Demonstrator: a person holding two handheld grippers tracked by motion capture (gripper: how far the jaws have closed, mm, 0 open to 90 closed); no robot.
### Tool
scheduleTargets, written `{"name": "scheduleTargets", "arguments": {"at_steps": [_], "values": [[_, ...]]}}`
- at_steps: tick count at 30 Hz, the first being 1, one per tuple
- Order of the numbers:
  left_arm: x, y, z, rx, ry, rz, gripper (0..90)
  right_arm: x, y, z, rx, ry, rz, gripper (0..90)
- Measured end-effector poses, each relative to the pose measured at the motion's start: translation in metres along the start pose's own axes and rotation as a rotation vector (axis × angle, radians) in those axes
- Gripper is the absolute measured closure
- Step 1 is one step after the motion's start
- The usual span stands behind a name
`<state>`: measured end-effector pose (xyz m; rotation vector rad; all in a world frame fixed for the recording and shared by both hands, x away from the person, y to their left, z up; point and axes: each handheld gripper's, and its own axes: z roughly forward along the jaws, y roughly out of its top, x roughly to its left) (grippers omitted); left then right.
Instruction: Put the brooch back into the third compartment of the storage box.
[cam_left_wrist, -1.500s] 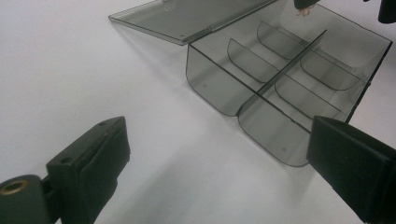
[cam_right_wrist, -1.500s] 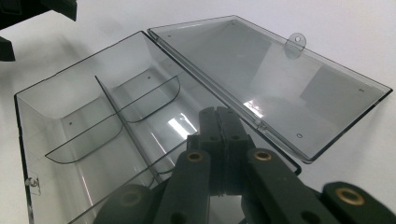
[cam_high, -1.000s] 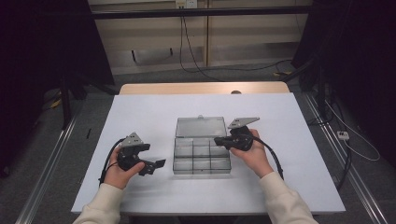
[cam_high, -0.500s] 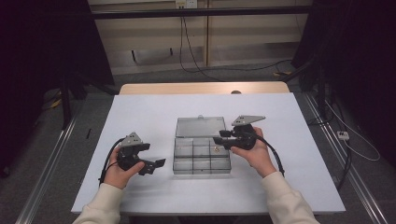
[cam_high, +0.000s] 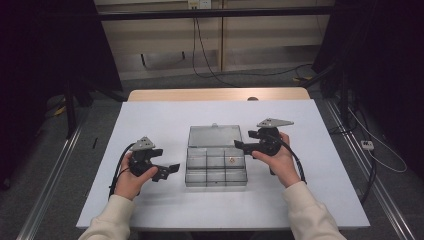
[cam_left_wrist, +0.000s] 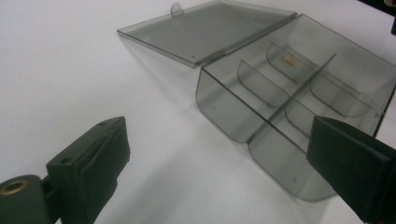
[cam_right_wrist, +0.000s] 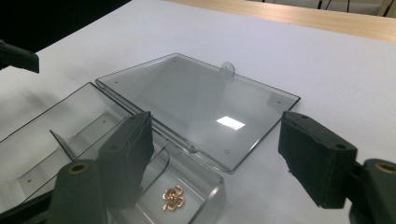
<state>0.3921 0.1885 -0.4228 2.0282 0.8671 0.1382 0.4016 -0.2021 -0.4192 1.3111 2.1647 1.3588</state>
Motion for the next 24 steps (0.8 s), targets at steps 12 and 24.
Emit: {"name": "scheduleTargets", "arguments": {"at_steps": [12,24], "values": [[0.010,0.017,0.020,-0.013,0.024,-0.029,5.8,-0.011,0.001,0.008,-0.008,-0.042,0.039,26.6],[0.016,0.035,0.047,0.008,0.070,-0.026,6.4,-0.015,0.003,0.019,-0.003,-0.067,0.064,26.6]]}}
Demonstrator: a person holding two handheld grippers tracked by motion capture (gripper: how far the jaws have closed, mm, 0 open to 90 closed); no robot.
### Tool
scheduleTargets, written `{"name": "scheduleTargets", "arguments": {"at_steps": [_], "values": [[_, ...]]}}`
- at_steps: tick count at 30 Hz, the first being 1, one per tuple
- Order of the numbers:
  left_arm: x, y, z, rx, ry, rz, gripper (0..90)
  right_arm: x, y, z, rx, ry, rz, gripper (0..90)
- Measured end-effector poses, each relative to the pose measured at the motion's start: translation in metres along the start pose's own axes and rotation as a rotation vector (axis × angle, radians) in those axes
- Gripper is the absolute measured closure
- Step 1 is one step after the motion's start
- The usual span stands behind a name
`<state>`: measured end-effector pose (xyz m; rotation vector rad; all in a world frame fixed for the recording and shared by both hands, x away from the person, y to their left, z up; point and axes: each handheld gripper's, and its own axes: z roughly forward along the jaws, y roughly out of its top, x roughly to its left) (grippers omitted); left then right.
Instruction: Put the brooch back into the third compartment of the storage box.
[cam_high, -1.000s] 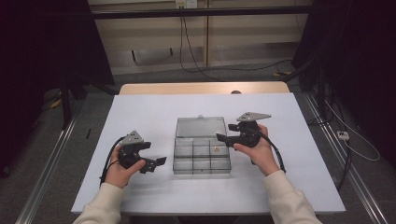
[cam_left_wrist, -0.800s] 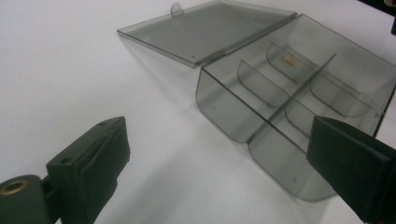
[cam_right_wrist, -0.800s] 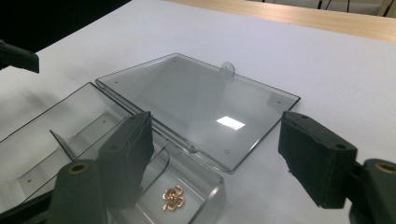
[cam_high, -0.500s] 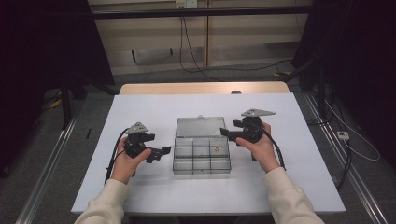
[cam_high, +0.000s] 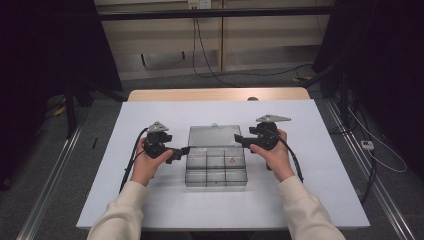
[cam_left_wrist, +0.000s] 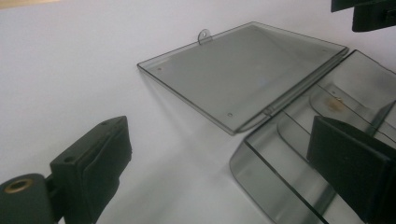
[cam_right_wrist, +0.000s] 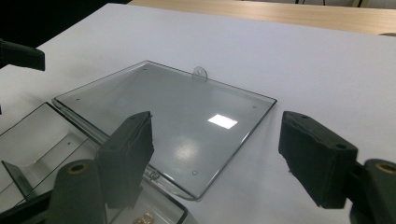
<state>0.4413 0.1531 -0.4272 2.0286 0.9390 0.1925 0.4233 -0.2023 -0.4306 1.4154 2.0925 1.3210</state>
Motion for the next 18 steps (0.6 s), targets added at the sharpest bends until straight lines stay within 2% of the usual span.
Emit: {"name": "scheduleTargets", "arguments": {"at_steps": [6,10,18], "values": [[0.004,0.007,0.013,-0.007,0.023,-0.032,7.2,-0.002,-0.001,0.009,0.019,-0.022,0.013,27.7],[0.008,0.012,0.022,-0.010,0.023,-0.058,7.3,-0.003,-0.003,0.014,0.031,-0.023,0.031,27.7],[0.010,0.017,0.044,0.012,0.032,-0.083,8.8,-0.004,-0.006,0.023,0.056,-0.018,0.044,27.7]]}}
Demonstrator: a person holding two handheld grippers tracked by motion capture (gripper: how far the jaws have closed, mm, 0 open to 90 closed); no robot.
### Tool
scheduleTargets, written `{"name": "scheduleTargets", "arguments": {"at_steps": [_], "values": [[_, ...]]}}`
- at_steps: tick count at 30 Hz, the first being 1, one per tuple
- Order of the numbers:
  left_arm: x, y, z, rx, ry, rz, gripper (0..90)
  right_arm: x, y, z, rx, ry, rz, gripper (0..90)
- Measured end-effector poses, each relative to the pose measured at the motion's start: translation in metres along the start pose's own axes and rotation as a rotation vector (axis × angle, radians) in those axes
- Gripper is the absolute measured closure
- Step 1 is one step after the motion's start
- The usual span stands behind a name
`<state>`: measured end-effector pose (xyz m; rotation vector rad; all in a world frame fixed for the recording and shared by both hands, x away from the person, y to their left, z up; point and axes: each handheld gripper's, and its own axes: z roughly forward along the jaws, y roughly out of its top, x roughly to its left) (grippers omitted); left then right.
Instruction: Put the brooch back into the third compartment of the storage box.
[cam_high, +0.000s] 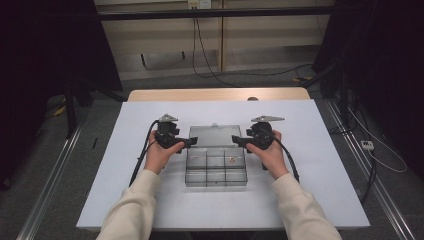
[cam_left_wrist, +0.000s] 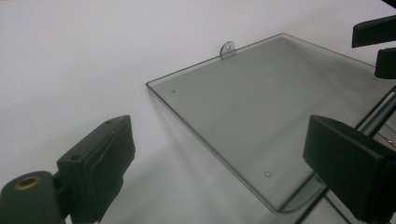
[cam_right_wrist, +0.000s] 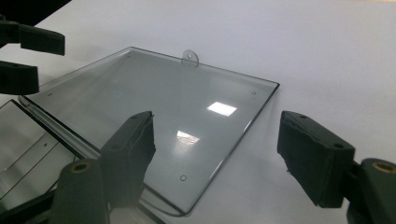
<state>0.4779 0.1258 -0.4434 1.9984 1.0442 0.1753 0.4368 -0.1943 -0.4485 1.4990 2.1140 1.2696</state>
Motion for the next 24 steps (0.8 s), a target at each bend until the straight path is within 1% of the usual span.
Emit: {"name": "scheduleTargets", "arguments": {"at_steps": [1,3,4,6,8,9,13,14,16,17,18,20,24], "values": [[0.001,0.000,0.002,0.009,-0.005,-0.002,8.9,0.000,-0.001,0.001,0.005,0.001,0.002,27.7],[0.001,0.000,0.007,0.026,0.000,-0.007,9.6,0.000,-0.001,0.004,0.013,0.001,0.003,27.7],[0.001,0.000,0.009,0.023,0.001,-0.010,9.6,0.000,-0.002,0.005,0.016,-0.001,0.004,27.7],[0.002,0.000,0.013,0.034,-0.001,-0.015,9.6,0.000,-0.002,0.007,0.017,0.000,0.008,27.8],[0.003,-0.001,0.016,0.035,-0.008,-0.021,9.9,0.000,-0.002,0.008,0.023,0.005,0.013,27.8],[0.003,-0.001,0.017,0.036,-0.016,-0.031,9.9,0.000,-0.003,0.009,0.026,0.006,0.012,27.8],[0.004,0.000,0.019,0.038,-0.030,-0.036,10.5,0.000,-0.004,0.011,0.034,0.014,0.030,28.0],[0.004,0.000,0.020,0.035,-0.030,-0.046,10.7,0.000,-0.004,0.011,0.034,0.016,0.032,28.1],[0.004,-0.001,0.021,0.043,-0.045,-0.059,11.3,0.000,-0.005,0.012,0.039,0.028,0.051,28.6],[0.004,-0.001,0.021,0.044,-0.050,-0.068,12.2,0.000,-0.005,0.012,0.041,0.037,0.066,28.9],[0.004,-0.001,0.022,0.045,-0.049,-0.069,12.8,-0.001,-0.005,0.013,0.045,0.045,0.083,29.7],[0.002,0.000,0.022,0.048,-0.065,-0.077,15.1,-0.001,-0.006,0.013,0.047,0.053,0.095,31.2],[0.000,0.000,0.023,0.049,-0.076,-0.092,18.5,-0.002,-0.006,0.013,0.052,0.073,0.122,33.9]]}}
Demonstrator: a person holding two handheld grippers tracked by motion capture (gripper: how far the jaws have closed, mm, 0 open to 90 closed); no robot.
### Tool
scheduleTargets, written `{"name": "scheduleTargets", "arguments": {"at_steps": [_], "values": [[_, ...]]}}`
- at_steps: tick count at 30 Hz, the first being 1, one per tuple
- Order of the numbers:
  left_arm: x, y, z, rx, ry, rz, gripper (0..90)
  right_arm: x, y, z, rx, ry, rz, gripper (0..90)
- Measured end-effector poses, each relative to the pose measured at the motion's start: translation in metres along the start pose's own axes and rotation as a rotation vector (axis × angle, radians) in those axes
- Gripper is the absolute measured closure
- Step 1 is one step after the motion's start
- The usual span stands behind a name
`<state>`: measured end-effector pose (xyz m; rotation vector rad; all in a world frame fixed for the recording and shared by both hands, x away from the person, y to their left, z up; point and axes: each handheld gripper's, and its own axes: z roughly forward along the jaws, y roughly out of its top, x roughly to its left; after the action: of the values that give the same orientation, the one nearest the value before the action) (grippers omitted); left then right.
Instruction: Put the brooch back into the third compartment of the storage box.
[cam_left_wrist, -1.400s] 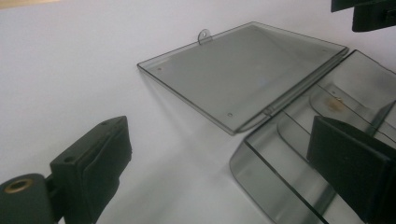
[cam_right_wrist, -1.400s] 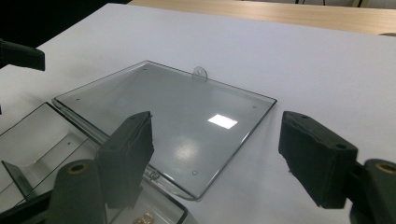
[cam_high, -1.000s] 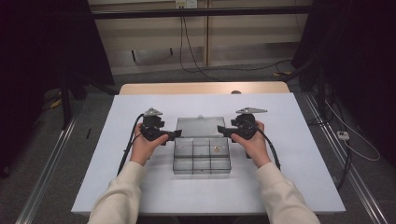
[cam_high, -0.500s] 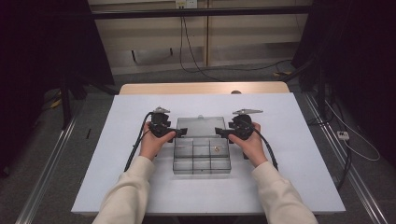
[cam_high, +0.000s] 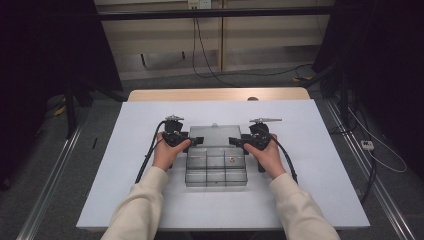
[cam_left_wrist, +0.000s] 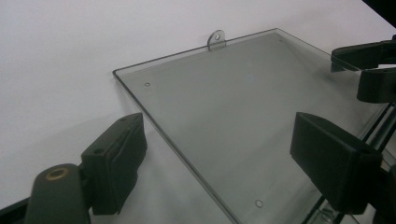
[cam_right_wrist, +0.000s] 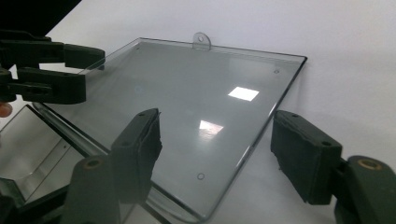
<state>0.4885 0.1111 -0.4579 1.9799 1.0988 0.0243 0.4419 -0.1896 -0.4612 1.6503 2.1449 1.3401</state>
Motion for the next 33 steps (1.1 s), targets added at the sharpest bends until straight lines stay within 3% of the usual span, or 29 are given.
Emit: {"name": "scheduleTargets", "arguments": {"at_steps": [9,24,33], "values": [[-0.0022,0.0005,-0.0003,0.011,-0.005,-0.013,20.4,-0.0007,-0.0002,-0.0004,0.012,0.009,0.036,34.1],[-0.0026,0.0003,-0.0002,0.016,-0.004,-0.036,20.4,0.0009,0.0005,-0.0019,0.019,0.005,0.028,34.5],[-0.0026,-0.0006,-0.0001,0.017,-0.007,-0.060,20.5,-0.0004,-0.0006,-0.0021,0.036,0.024,0.104,34.2]]}}
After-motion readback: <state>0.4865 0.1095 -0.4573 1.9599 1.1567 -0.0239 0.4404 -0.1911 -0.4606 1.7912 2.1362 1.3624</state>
